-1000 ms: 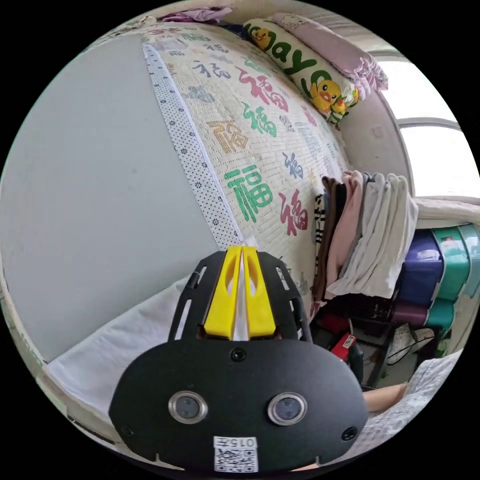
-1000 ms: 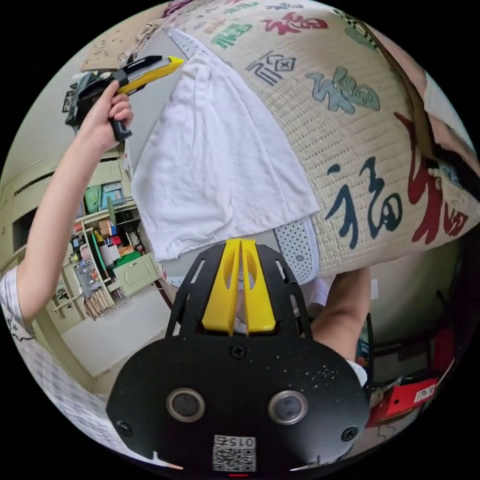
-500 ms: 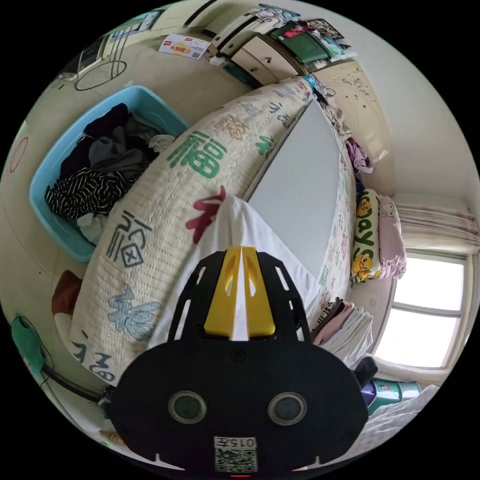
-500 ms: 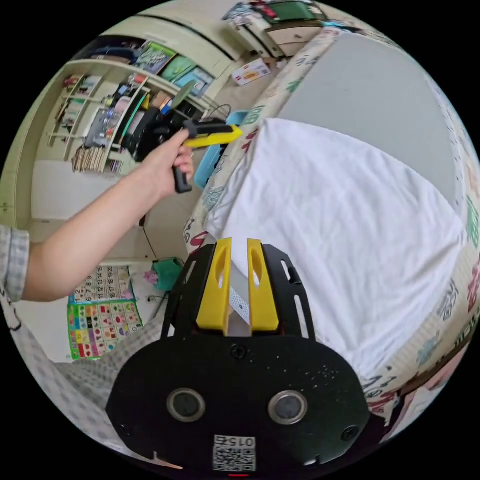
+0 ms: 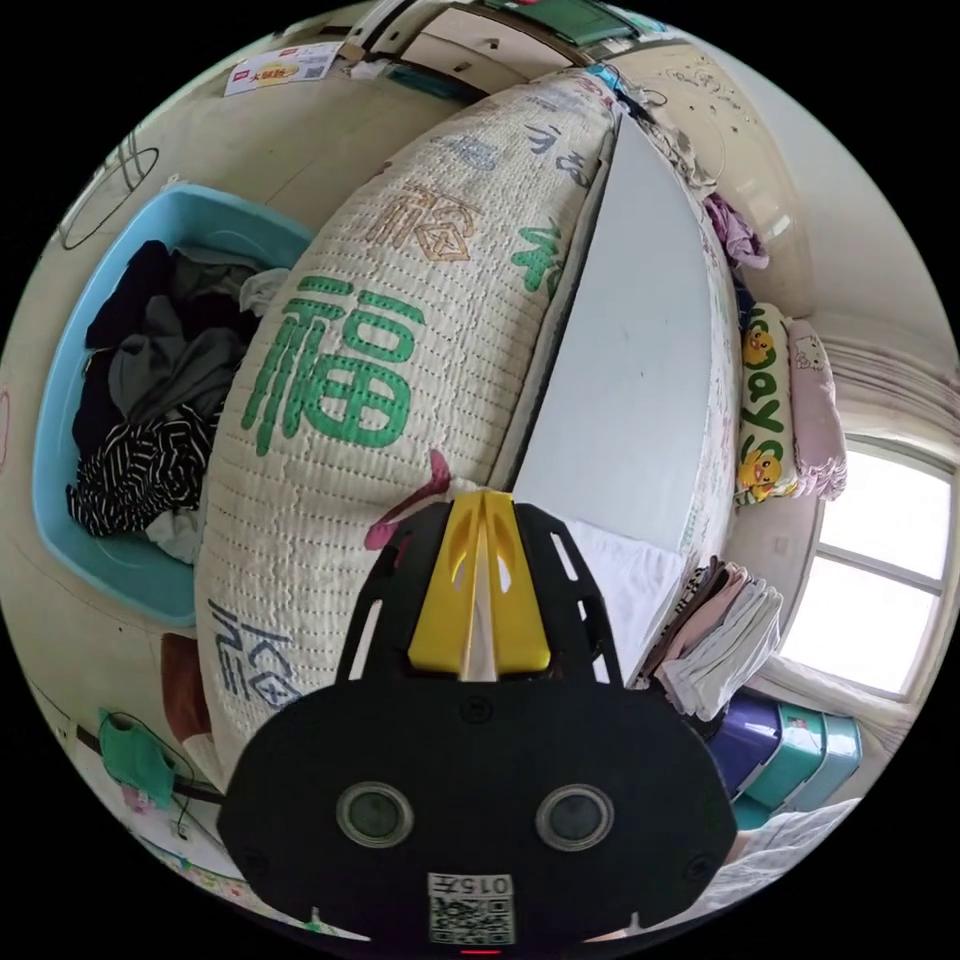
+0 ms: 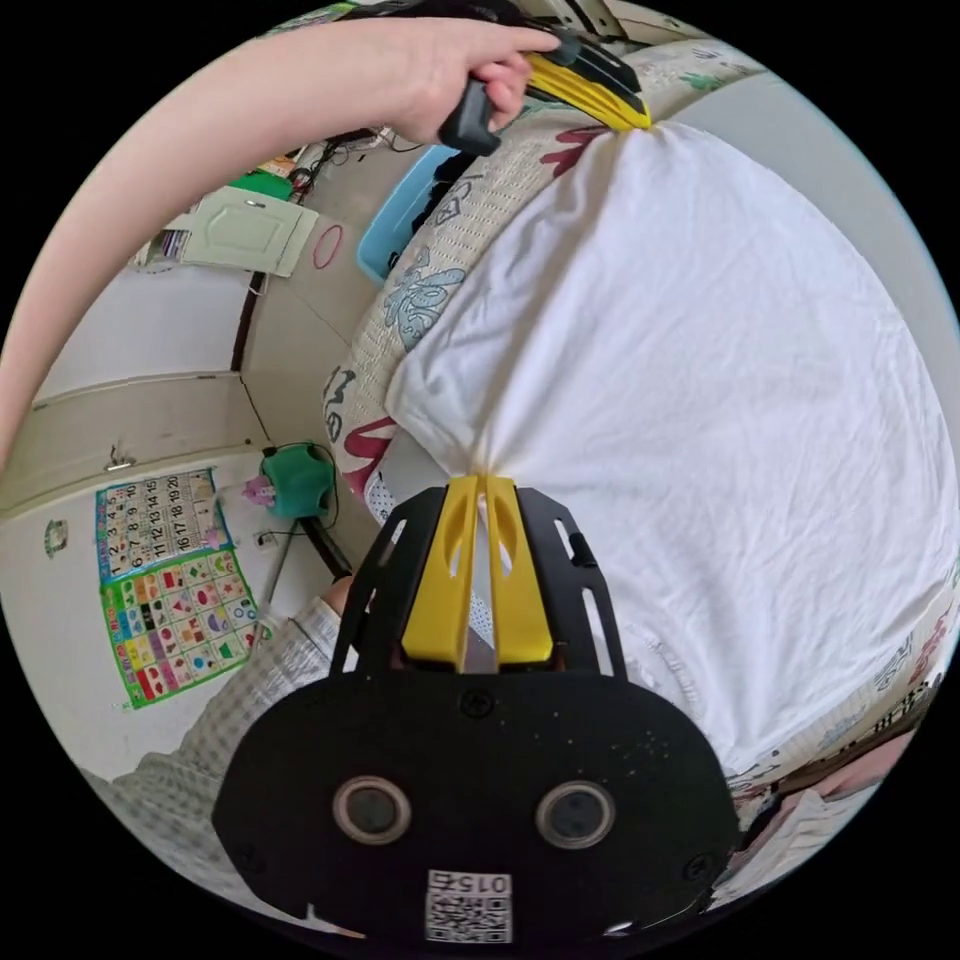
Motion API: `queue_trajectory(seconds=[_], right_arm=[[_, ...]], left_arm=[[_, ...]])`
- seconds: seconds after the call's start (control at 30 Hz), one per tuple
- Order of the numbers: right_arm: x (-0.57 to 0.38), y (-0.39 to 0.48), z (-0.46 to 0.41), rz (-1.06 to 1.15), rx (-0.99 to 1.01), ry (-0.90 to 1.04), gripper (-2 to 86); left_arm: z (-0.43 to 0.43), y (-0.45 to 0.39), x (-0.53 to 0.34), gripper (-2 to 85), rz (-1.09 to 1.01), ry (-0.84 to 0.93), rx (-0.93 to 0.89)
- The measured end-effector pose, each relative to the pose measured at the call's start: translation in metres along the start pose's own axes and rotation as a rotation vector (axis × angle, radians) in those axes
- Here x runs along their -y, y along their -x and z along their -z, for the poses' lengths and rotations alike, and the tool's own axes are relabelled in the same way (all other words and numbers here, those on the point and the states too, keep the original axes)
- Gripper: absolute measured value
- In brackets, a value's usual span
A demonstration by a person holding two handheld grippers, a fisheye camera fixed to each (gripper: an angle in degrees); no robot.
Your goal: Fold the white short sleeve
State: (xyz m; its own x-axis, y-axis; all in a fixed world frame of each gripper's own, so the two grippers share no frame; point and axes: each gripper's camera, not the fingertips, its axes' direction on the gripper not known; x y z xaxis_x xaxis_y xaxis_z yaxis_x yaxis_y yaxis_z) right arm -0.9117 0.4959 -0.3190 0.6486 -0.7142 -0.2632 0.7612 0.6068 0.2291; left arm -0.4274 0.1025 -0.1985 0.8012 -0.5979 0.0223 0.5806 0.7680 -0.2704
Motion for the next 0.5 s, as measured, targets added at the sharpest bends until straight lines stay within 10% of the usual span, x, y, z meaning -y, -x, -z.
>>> queue_trajectory(seconds=[0.27,0.5], right_arm=[[-0.146,-0.089,0.063,-0.093,0.166,-0.22,1.6],[-0.349,-0.235,0.087,-0.627,0.106,-0.437,6.1]], left_arm=[[0.028,-0.09,-0.053,-0.8,-0.178,-0.133,0.001],[-0.078,-0.296,-0.099,1.2,-0.7,0.179,0.039]])
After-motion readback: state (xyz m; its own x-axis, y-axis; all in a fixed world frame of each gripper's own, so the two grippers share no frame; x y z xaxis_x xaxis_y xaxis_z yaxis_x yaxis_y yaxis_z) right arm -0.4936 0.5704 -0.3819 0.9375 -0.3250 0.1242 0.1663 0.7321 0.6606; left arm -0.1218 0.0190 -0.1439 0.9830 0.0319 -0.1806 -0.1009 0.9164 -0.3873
